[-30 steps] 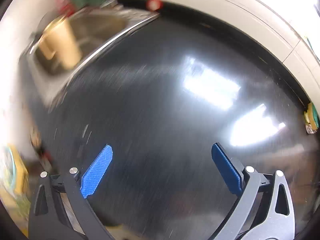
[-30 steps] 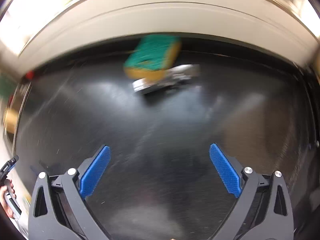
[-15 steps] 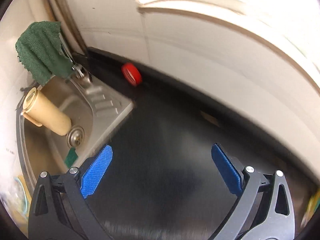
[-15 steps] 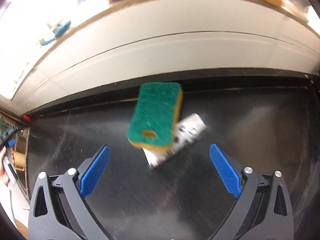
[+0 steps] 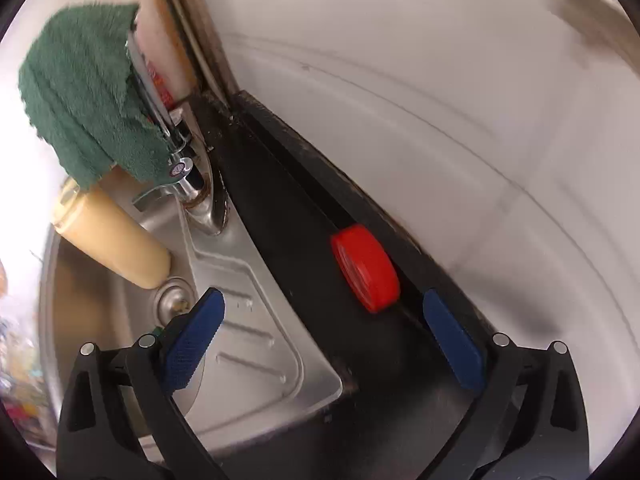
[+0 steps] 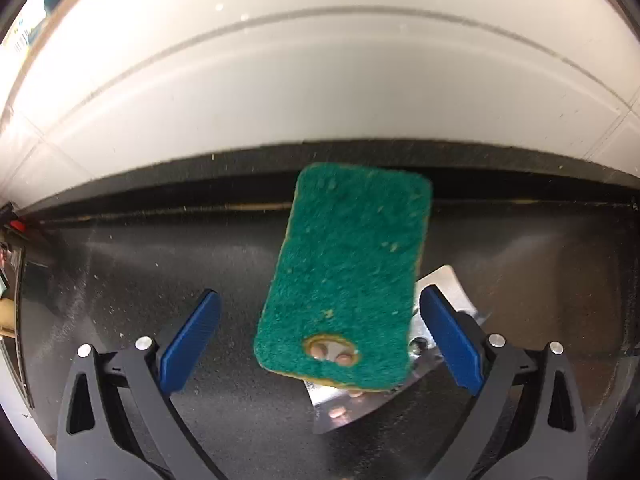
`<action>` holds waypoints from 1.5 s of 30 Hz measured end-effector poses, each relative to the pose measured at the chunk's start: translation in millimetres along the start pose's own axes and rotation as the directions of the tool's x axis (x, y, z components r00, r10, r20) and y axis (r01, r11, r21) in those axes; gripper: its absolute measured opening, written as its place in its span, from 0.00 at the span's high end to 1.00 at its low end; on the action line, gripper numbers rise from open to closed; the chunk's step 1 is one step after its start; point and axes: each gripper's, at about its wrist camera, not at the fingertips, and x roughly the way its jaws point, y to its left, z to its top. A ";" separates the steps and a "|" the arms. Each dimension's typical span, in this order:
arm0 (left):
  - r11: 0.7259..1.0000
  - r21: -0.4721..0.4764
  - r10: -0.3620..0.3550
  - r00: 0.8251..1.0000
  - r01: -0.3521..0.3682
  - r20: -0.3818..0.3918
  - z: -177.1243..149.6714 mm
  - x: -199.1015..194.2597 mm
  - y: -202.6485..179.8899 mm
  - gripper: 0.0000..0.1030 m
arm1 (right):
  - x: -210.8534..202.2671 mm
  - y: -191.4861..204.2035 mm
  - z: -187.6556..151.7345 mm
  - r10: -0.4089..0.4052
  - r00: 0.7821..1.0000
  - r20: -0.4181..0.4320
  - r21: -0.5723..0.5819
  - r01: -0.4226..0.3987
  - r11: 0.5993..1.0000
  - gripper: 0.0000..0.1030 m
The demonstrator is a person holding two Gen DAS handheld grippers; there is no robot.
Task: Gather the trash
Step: 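Grasp the green sponge with right tool while left tool grasps red bottle cap, then carry the sponge and red cap with both tools over the bin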
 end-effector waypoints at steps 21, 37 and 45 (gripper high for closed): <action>0.962 0.021 -0.273 0.962 0.273 -0.017 -6.3 -12.8 -9.9 0.92 | -11.9 -24.6 -1.5 0.048 0.996 0.077 0.074 -0.054 0.996 0.47; 0.945 0.024 -0.324 0.943 0.327 -0.080 -98.4 -123.7 63.8 0.92 | -100.2 -78.6 -47.3 0.135 0.973 0.186 0.134 -0.161 0.978 0.47; 0.949 0.036 -0.308 0.947 0.312 -0.091 -151.5 -172.2 103.8 0.92 | -98.6 -61.7 -64.8 0.170 0.975 0.143 0.022 -0.175 0.984 0.47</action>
